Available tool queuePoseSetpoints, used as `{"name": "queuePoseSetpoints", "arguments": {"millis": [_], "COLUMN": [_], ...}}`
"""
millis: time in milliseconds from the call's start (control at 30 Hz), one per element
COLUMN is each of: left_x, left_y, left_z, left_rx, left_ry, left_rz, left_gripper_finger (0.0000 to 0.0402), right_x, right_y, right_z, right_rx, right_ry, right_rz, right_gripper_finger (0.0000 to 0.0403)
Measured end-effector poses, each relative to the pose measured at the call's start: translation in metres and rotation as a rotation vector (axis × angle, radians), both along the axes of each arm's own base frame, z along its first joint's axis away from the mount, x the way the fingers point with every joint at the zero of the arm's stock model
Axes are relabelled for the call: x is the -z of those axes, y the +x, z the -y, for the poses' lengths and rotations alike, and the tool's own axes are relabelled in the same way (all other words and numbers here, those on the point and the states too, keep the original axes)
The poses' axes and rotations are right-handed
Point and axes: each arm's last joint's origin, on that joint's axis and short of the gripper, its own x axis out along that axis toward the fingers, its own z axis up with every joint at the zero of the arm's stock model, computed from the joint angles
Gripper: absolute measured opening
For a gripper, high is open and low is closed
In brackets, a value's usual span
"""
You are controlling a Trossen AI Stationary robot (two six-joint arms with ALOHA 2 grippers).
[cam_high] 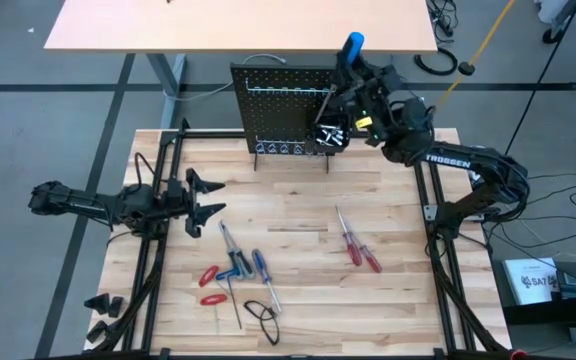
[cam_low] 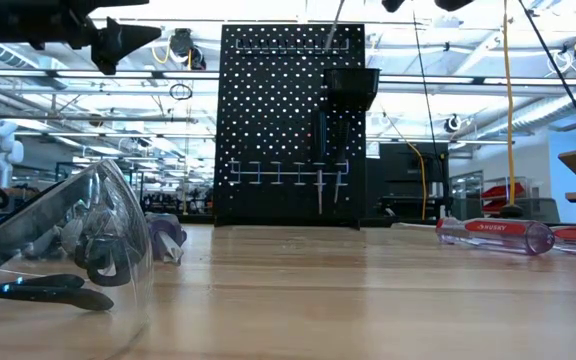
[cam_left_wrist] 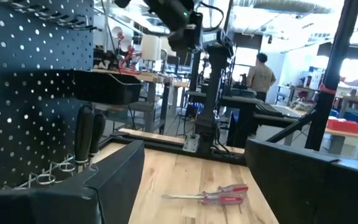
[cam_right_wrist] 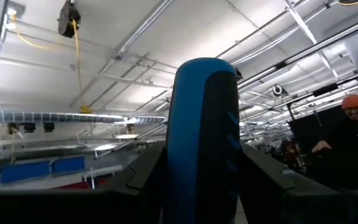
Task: Hang tools onto peg board
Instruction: Hang the blue screwdriver on the pegboard
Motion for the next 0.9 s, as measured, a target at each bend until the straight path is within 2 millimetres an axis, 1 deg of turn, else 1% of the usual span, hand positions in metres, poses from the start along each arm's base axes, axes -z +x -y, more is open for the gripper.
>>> {"name": "queuePoseSetpoints", "arguments": {"millis": [167, 400, 633, 800, 900], "left_x": [0.002, 0.001, 0.002, 0.001, 0.001], "left_y": [0.000, 0.000, 0.000, 0.000, 0.000], "left_z": [0.000, 0.000, 0.000, 0.000, 0.000], "left_rx": [-0.001, -0.002, -0.002, -0.003, -0.003], "left_ry": [0.022, 0.023, 0.023, 0.022, 0.022], "left_rz": [-0.019, -0.019, -0.019, -0.017, -0.017], "left_gripper_finger": [0.0286, 0.0286, 0.0286, 0.0286, 0.0286], "right_x": [0.003, 0.003, 0.010, 0.017, 0.021], "right_y": [-0.001, -0.004, 0.002, 0.008, 0.011], "right_z": [0.009, 0.014, 0.020, 0.024, 0.026], "right_rx": [0.025, 0.055, 0.062, 0.104, 0.127], "right_ry": [0.020, 0.013, 0.016, 0.016, 0.004], "right_rz": [-0.035, -0.048, -0.040, -0.013, -0.034], "right_gripper_finger": [0.0153, 0.0153, 0.0153, 0.0153, 0.0153]}}
